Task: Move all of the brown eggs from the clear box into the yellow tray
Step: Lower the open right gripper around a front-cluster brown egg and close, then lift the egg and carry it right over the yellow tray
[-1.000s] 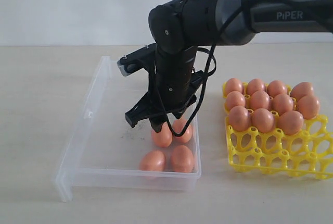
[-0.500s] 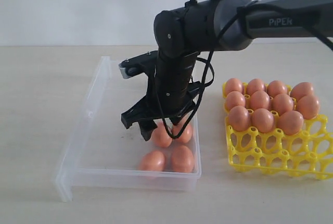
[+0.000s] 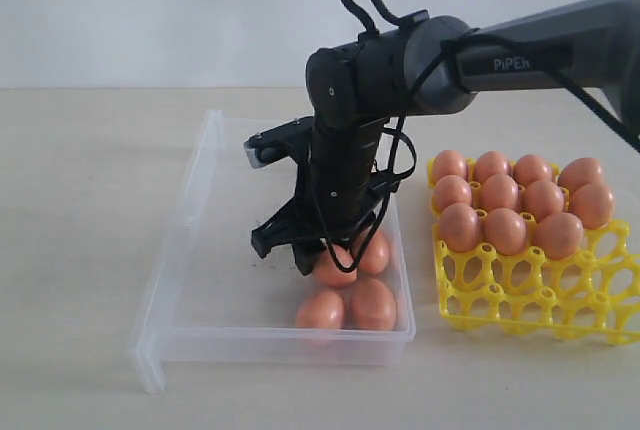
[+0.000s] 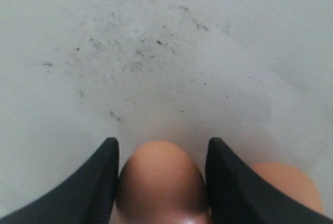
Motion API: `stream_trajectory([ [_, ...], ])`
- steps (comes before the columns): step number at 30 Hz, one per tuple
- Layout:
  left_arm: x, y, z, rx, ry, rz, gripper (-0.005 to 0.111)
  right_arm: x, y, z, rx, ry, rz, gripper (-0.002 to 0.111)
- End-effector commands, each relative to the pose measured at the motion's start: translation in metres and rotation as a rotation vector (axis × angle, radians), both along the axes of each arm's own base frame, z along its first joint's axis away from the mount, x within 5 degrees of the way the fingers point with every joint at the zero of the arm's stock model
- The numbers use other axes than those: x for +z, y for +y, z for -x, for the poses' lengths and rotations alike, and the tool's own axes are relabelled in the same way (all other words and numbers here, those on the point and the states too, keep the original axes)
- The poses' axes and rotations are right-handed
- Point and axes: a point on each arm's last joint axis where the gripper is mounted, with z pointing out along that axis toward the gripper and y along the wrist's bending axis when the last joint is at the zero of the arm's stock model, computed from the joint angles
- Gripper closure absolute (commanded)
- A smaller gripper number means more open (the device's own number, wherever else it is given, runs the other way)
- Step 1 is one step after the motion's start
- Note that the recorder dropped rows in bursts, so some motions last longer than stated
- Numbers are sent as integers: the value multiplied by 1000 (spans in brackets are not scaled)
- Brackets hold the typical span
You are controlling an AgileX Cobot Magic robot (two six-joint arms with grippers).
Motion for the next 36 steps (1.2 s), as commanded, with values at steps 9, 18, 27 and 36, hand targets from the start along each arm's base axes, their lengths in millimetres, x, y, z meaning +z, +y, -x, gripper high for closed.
stream_trajectory([
  [9, -1, 0, 0, -4, 2, 0, 103, 19, 11, -17, 177, -329, -90, 108],
  [18, -1, 0, 0, -4, 2, 0, 103, 16, 0, -6, 141, -729, -229, 108],
  [27, -1, 0, 0, -4, 2, 0, 103, 17, -29, 38, -8, -1113, -562, 108],
  [36, -1, 0, 0, -4, 2, 0, 103, 5, -54, 72, -12, -1168, -805, 108],
])
